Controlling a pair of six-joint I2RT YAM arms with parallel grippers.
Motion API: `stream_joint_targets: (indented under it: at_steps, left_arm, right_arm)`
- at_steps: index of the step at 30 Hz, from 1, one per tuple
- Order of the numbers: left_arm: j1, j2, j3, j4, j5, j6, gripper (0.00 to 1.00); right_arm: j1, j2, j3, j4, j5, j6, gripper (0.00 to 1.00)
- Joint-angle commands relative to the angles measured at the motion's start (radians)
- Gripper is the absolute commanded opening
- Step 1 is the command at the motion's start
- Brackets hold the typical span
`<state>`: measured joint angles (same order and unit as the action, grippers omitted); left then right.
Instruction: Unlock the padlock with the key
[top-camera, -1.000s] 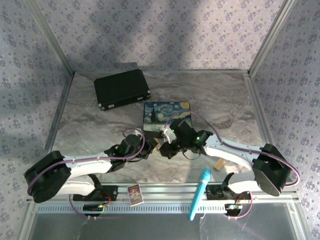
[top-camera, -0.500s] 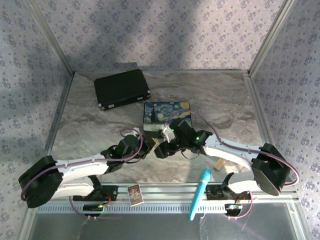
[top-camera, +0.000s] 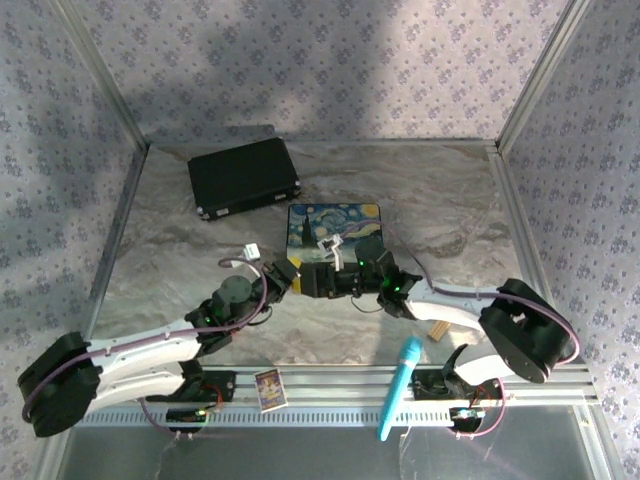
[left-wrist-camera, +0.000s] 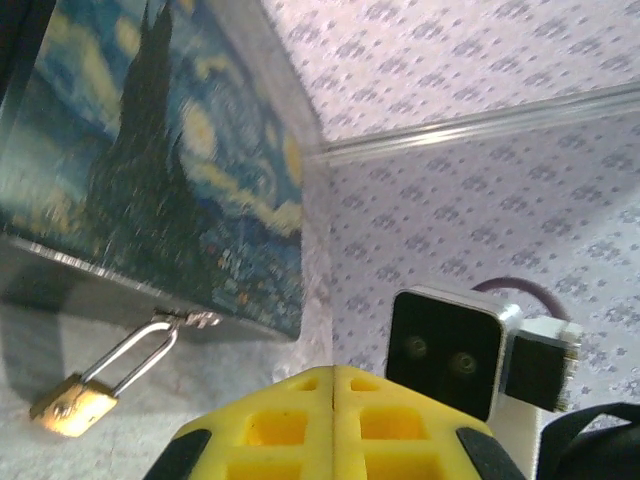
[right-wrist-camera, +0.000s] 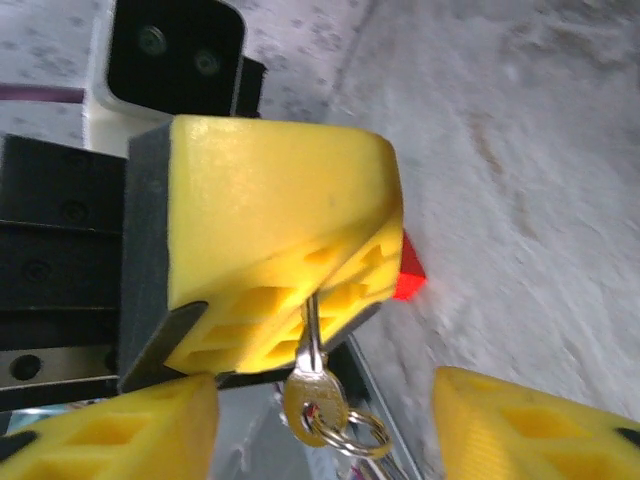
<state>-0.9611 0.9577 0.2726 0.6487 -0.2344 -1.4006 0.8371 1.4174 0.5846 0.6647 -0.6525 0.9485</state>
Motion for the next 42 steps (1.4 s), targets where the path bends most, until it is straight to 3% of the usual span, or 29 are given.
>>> stream_joint_targets:
  at_steps: [1, 5, 15, 18, 26, 31, 32, 33, 36, 38, 39, 42]
  left_arm:
    - [-0.008, -0.060, 0.000, 0.046, -0.022, 0.066, 0.00]
    - [-0.007, -0.087, -0.009, 0.037, -0.031, 0.060, 0.00]
    - [-0.007, -0.105, -0.018, 0.025, -0.039, 0.058, 0.00]
    - [-0.007, -0.119, -0.022, 0.011, -0.052, 0.058, 0.00]
    - [-0.008, -0.105, -0.009, -0.013, -0.039, 0.068, 0.00]
    - [-0.007, -0.105, -0.002, -0.069, -0.042, 0.070, 0.00]
    - [-0.008, -0.105, 0.009, -0.092, -0.043, 0.074, 0.05]
    - [-0.007, -0.106, 0.024, -0.121, -0.046, 0.084, 0.17]
    - [-0.007, -0.104, 0.069, -0.216, -0.054, 0.124, 0.66]
    - [-0.007, -0.102, 0.105, -0.301, -0.067, 0.148, 0.91]
    - [-0.007, -0.101, 0.117, -0.325, -0.073, 0.163, 0.99]
    - [-0.007, -0.072, 0.174, -0.431, -0.092, 0.210, 1.00]
  right_arm:
    - [0.014, 0.008, 0.003, 0.223, 0.006, 0.110, 0.49]
    - [0.005, -0.010, -0.040, 0.311, 0.028, 0.144, 0.42]
    - [-0.013, -0.029, -0.059, 0.320, 0.029, 0.141, 0.20]
    - [-0.016, -0.033, -0.069, 0.324, 0.031, 0.138, 0.09]
    - [-0.034, -0.042, -0.083, 0.328, 0.042, 0.134, 0.00]
    - [-0.050, -0.074, -0.097, 0.269, 0.040, 0.108, 0.00]
    - [-0.052, -0.085, -0.097, 0.236, 0.040, 0.090, 0.00]
    - [-0.052, -0.097, -0.097, 0.207, 0.042, 0.072, 0.00]
    - [-0.054, -0.140, -0.093, 0.078, 0.059, 0.013, 0.00]
    - [-0.065, -0.177, -0.094, -0.025, 0.084, -0.026, 0.00]
    - [-0.072, -0.190, -0.097, -0.058, 0.091, -0.035, 0.00]
    - [-0.100, -0.238, -0.104, -0.198, 0.132, -0.079, 0.00]
